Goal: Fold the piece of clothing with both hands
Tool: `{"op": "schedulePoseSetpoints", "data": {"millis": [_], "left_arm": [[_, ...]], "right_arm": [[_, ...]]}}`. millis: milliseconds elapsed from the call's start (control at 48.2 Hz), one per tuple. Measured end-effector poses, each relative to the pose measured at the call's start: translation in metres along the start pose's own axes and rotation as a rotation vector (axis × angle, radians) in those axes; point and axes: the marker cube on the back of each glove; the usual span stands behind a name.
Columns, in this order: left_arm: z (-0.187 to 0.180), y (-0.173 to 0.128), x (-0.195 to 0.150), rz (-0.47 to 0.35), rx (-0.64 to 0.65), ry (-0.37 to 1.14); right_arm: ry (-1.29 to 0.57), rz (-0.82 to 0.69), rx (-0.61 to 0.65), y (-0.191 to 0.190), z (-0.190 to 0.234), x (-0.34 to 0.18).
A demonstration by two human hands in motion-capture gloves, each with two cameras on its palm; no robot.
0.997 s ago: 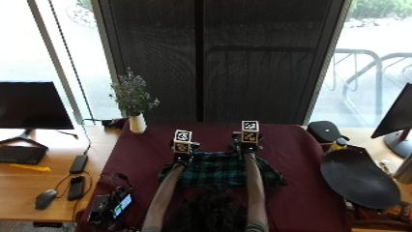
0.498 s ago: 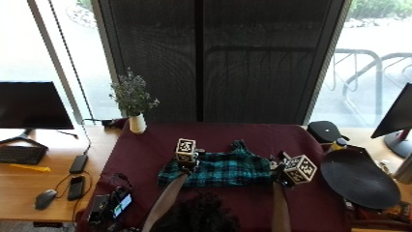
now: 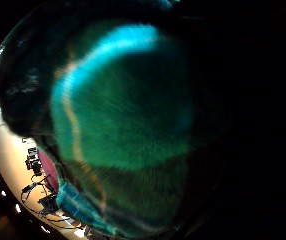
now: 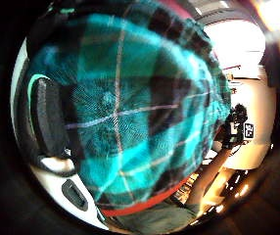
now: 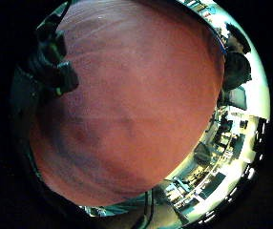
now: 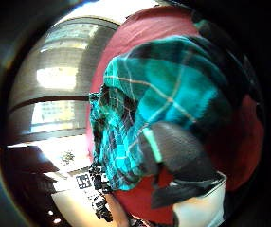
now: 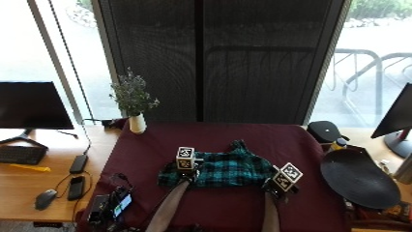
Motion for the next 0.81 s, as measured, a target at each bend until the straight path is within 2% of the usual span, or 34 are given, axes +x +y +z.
{"op": "schedulePoseSetpoints", "data": {"millis": [104, 208, 270, 353, 394, 436, 478, 540, 602, 685, 747, 810], "left_arm": [[0.000, 0.002, 0.002, 0.014, -0.002, 0.037], [0.000, 0.001, 0.002, 0.013, 0.001, 0.041], [-0.001, 0.002, 0.002, 0.017, -0.009, 0.046], [-0.003, 0.000, -0.003, -0.004, -0.009, 0.041], [-0.004, -0.003, -0.008, -0.015, 0.028, 0.039], [-0.006, -0.007, -0.013, -0.026, 0.082, 0.046], [-0.008, -0.002, -0.011, -0.025, 0.083, 0.101], [-0.012, 0.010, -0.004, -0.002, 0.070, 0.209], [-0.020, 0.015, -0.002, 0.034, 0.110, 0.309], [-0.040, 0.020, -0.003, 0.057, 0.184, 0.414], [-0.058, 0.018, -0.014, 0.053, 0.288, 0.394], [-0.075, 0.022, -0.023, 0.042, 0.329, 0.385]], "right_arm": [[0.027, 0.001, -0.068, 0.005, 0.002, -0.005], [0.092, 0.068, 0.042, 0.000, -0.001, 0.000], [0.012, 0.005, 0.057, -0.005, -0.003, -0.010], [-0.148, -0.050, 0.164, -0.017, -0.014, -0.021], [-0.278, -0.106, 0.220, -0.025, -0.018, -0.030], [-0.345, -0.092, 0.306, -0.036, -0.022, -0.034], [-0.364, -0.053, 0.382, -0.044, -0.025, -0.035], [-0.447, -0.069, 0.434, -0.040, -0.036, -0.048], [-0.587, -0.138, 0.448, -0.025, -0.052, -0.072], [-0.797, -0.299, 0.366, 0.001, -0.065, -0.116], [-0.805, -0.353, 0.393, 0.003, -0.063, -0.142], [-0.796, -0.407, 0.396, 0.011, -0.060, -0.166]]}}
